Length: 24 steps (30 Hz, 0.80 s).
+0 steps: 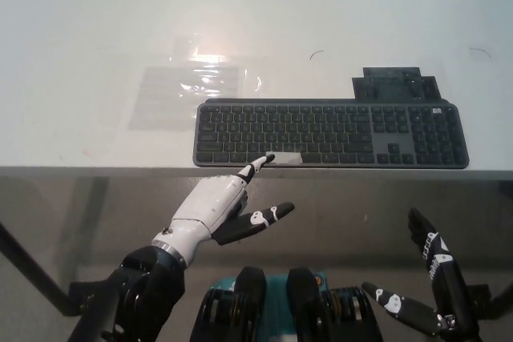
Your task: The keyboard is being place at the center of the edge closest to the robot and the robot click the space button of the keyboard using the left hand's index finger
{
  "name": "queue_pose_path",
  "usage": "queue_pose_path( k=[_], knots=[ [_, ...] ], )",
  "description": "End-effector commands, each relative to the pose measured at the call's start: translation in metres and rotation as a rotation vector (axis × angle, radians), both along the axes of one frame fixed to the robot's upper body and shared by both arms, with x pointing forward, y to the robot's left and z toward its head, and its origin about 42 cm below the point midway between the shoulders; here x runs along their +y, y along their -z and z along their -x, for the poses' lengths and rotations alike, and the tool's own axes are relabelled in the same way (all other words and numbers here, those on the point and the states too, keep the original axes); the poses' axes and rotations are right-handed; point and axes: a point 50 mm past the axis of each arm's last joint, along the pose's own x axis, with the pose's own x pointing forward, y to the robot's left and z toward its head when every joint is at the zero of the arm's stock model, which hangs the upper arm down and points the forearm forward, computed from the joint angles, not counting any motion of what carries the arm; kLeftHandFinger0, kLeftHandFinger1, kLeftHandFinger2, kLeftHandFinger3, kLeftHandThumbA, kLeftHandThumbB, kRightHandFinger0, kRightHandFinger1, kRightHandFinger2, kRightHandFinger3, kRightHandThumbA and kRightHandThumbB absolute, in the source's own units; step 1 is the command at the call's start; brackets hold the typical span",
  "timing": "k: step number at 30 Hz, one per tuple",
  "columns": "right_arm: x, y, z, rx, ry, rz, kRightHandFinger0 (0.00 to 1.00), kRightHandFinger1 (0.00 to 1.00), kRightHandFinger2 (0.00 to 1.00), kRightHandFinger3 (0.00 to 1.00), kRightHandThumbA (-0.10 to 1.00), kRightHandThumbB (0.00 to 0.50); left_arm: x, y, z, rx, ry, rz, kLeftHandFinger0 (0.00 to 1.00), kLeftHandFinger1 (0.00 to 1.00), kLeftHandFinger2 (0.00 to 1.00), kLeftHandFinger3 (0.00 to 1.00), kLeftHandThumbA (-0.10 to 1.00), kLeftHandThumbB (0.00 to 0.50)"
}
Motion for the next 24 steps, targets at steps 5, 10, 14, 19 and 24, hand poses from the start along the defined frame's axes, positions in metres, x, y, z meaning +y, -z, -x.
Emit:
queue_pose_path(
  k=[5,10,14,19,24],
  knots=[
    [0.004,-0.012,-0.005,-0.067,-0.026,0.006,1.0,1.0,1.0,1.0,1.0,0.377,-0.003,-0.019,-0.015,-0.039,0.008,-0.04,0.0,0.0,0.04,1.0,1.0,0.402],
    [0.005,-0.012,-0.005,-0.068,-0.028,0.008,1.0,1.0,1.0,1.0,1.0,0.372,-0.003,-0.022,-0.021,-0.038,0.005,-0.049,0.0,0.02,0.07,1.0,1.0,0.393],
    [0.005,-0.012,-0.005,-0.067,-0.031,0.013,1.0,1.0,1.0,1.0,1.0,0.37,-0.003,-0.024,-0.024,-0.047,0.004,-0.055,0.0,0.04,0.1,1.0,1.0,0.383],
    [0.005,-0.012,-0.005,-0.071,-0.03,0.025,1.0,1.0,1.0,1.0,1.0,0.358,-0.004,-0.028,-0.032,-0.058,0.004,-0.054,0.0,0.08,0.18,1.0,1.0,0.375],
    [0.005,-0.013,-0.006,-0.075,-0.033,0.031,1.0,1.0,1.0,1.0,1.0,0.352,-0.005,-0.028,-0.037,-0.049,-0.002,-0.057,0.0,0.13,0.26,1.0,1.0,0.384]
  ],
)
